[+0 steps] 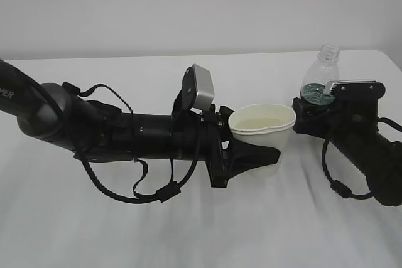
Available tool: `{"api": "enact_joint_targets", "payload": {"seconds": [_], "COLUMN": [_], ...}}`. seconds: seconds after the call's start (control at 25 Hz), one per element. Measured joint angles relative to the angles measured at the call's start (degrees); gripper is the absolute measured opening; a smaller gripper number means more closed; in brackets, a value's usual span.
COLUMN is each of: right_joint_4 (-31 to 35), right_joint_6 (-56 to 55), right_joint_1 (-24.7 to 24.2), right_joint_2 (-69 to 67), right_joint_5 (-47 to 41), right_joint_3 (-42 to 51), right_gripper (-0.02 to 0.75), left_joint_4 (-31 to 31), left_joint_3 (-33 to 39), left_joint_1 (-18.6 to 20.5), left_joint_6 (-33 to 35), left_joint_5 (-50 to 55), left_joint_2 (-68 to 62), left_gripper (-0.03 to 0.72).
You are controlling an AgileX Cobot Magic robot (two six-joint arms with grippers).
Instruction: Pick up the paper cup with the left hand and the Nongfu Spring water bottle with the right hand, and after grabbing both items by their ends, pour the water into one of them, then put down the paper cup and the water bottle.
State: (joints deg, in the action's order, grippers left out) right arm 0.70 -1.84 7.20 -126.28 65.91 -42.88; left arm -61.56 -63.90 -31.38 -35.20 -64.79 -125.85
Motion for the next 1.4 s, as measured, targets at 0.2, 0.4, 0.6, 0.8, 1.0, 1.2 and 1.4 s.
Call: {"api": "enact_joint_targets", "payload": {"seconds": [0.2, 0.4, 0.6, 0.8, 1.0, 1.2, 1.4], "right_joint_4": [0.0, 0.0, 0.0, 0.0, 0.0, 0.0, 0.0], "right_joint_6": [0.0, 0.0, 0.94, 2.79, 3.01, 3.01, 3.01], "right_joint_1": [0.0, 0.0, 0.0, 0.0, 0.0, 0.0, 0.0], "right_joint_2": [2.37, 5.19, 9.75, 14.94, 20.31, 24.64, 27.37], "right_joint_5": [0.0, -0.05, -0.05, -0.05, -0.05, -0.05, -0.05], "right_joint_3": [3.12, 7.0, 11.83, 17.03, 21.18, 25.87, 30.05], "right_gripper": [0.606, 0.606, 0.606, 0.598, 0.594, 0.593, 0.593], "left_joint_4": [0.0, 0.0, 1.08, 3.56, 4.14, 4.27, 4.27], "left_joint_3": [0.0, 0.0, 0.0, 0.0, 0.0, 0.0, 0.0], "left_joint_1": [0.0, 0.0, 0.0, 0.0, 0.0, 0.0, 0.0], "left_joint_6": [0.0, 0.0, 0.0, 0.0, 0.0, 0.0, -0.74], "left_joint_5": [0.0, 0.0, 0.0, 0.0, 0.0, 0.0, 0.0], "left_joint_2": [0.0, 0.0, 0.0, 0.0, 0.0, 0.0, 0.0], "left_gripper": [0.425, 0.425, 0.425, 0.425, 0.425, 0.425, 0.425]}}
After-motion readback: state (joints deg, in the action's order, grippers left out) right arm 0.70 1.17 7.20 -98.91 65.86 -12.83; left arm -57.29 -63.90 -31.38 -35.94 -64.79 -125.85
